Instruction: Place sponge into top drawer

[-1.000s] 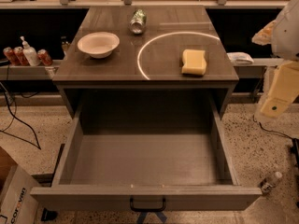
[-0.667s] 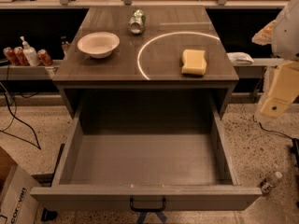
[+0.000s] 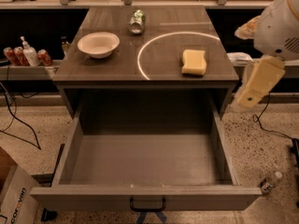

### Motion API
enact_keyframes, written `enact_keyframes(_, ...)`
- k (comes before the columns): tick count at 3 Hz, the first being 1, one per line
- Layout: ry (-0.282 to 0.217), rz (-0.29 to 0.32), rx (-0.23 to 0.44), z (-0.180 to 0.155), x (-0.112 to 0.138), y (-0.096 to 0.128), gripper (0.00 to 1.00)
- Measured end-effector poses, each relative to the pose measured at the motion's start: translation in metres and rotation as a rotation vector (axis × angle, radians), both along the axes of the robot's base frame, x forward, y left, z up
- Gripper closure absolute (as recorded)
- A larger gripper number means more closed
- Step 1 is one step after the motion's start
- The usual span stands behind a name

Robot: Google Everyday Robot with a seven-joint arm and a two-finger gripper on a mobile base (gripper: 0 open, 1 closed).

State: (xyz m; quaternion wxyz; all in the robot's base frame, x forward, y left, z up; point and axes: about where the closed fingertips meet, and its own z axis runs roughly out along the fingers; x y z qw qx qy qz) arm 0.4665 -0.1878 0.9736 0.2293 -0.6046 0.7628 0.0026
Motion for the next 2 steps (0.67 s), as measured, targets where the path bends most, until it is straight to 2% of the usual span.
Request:
enact_keyframes(1, 0.003, 0.017, 0.088, -0.024, 0.0456, 0.0118, 0.0)
enact_keyframes(2, 0.005, 0.017, 0.088, -0.0247, 0.0457, 0.012, 0.0)
